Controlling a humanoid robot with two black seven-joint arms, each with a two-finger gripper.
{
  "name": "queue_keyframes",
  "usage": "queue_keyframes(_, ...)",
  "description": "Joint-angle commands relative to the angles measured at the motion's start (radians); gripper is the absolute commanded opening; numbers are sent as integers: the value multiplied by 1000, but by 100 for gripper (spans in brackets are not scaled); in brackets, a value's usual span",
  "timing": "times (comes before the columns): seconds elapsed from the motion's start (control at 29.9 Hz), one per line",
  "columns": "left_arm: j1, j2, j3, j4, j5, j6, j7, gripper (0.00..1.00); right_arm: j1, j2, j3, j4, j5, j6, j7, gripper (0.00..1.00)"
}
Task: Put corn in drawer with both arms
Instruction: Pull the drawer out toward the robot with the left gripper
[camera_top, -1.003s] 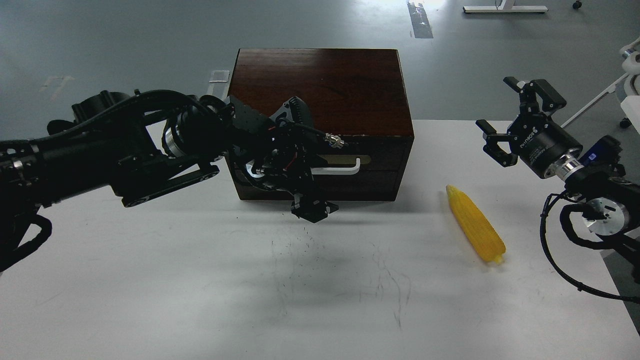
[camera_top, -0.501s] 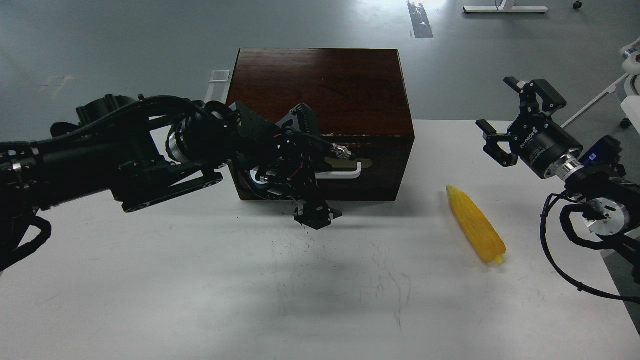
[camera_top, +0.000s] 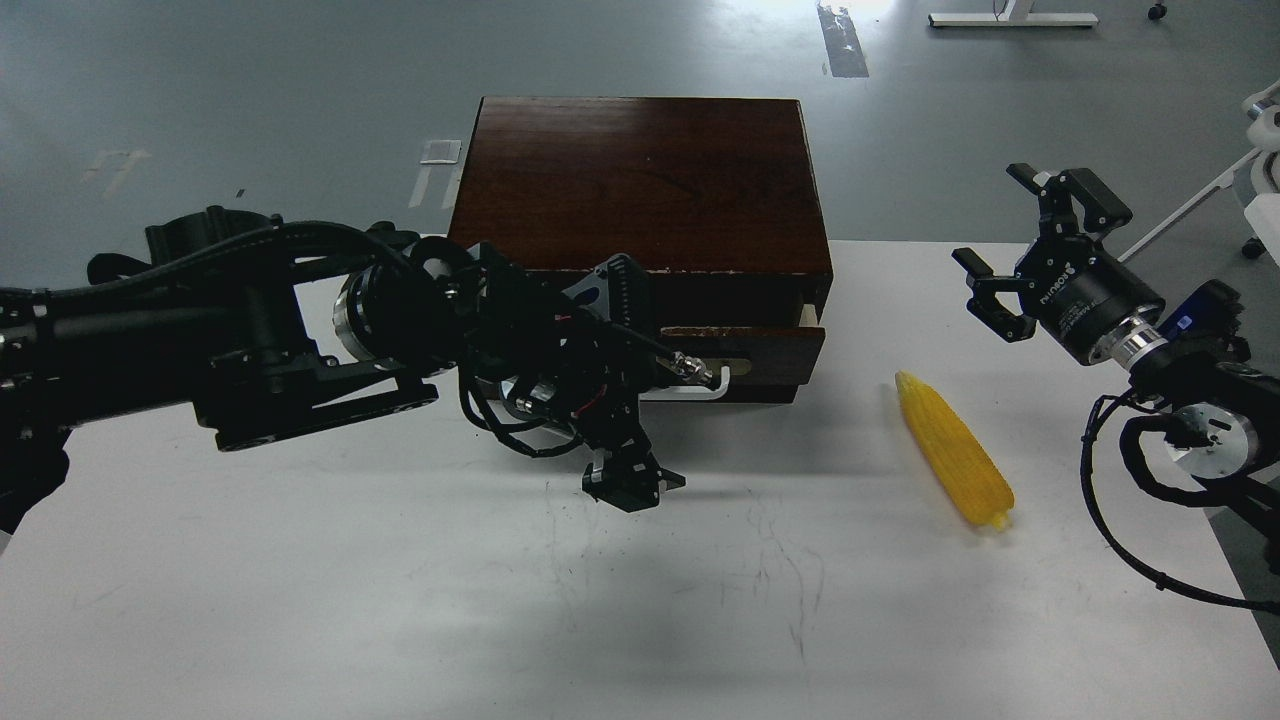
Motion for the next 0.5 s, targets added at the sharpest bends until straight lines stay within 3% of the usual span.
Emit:
queue_keyframes(0.0, -15, 5, 0, -27, -1, 0, -1, 99, 0, 0, 0, 0, 1, 1, 0, 100)
queue_keyframes(0.47, -64, 27, -11, -75, -64, 0, -1, 99, 0, -8, 3, 1, 1, 1, 0, 100)
